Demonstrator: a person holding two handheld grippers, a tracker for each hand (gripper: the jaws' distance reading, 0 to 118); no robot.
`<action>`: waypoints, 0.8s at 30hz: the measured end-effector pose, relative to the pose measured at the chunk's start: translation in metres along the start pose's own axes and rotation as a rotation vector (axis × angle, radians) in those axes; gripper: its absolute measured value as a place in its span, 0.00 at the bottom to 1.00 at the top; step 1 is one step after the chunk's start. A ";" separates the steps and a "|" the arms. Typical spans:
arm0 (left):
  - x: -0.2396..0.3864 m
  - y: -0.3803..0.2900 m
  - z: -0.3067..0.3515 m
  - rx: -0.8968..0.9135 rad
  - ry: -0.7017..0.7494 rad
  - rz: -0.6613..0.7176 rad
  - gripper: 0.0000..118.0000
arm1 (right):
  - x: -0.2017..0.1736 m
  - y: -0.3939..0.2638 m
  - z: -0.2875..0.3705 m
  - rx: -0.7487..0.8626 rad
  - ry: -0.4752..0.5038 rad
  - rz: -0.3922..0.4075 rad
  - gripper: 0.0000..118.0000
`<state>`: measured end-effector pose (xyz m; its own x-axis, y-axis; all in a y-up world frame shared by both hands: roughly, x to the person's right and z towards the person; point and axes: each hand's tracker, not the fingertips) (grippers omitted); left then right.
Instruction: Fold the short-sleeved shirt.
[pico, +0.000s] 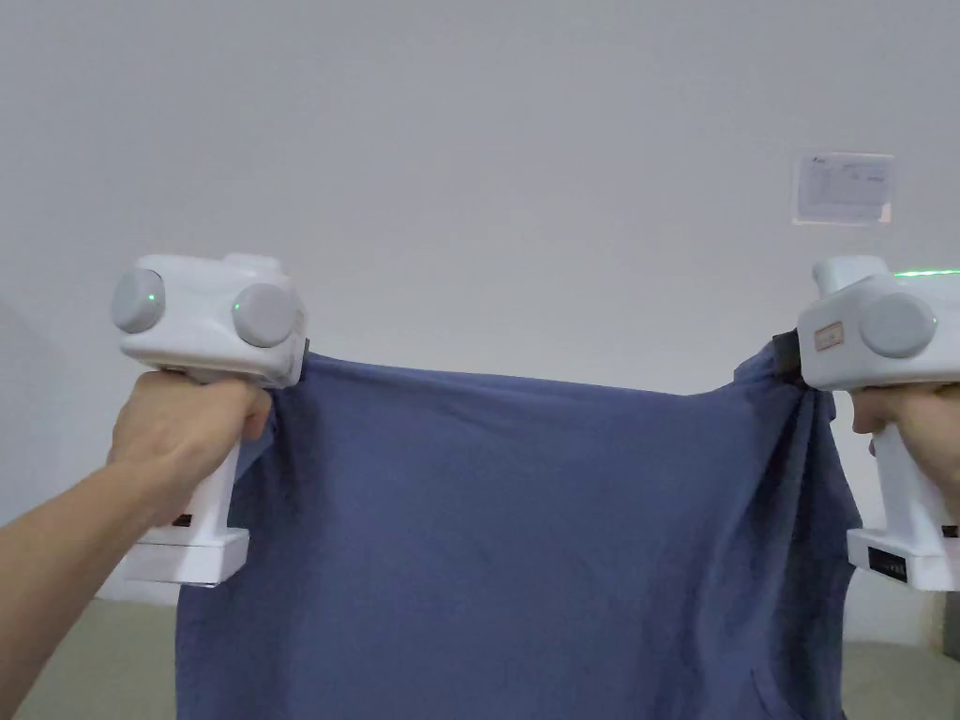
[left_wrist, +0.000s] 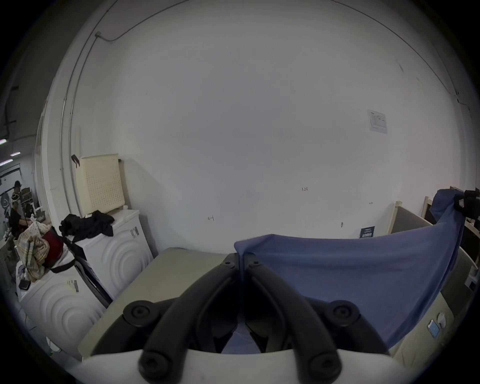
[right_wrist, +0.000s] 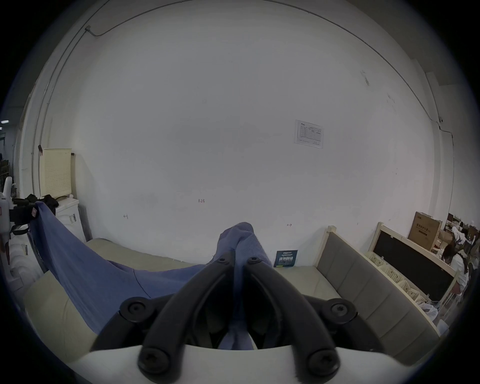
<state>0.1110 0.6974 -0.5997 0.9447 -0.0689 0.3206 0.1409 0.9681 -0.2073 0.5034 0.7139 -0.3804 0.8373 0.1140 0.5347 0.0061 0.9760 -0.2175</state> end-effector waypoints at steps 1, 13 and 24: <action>0.003 0.001 -0.008 0.003 0.003 -0.001 0.00 | -0.002 0.002 -0.009 0.001 -0.010 0.004 0.06; 0.024 -0.034 -0.088 -0.011 0.042 0.003 0.00 | -0.017 0.000 -0.085 0.006 -0.028 0.006 0.06; 0.025 -0.179 -0.136 -0.240 -0.009 -0.010 0.00 | -0.030 -0.146 -0.113 -0.198 0.047 0.002 0.06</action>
<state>0.1499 0.4894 -0.6800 0.9404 -0.0754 0.3315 0.2180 0.8821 -0.4176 0.5398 0.5468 -0.4570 0.8619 0.1026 0.4966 0.1080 0.9197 -0.3774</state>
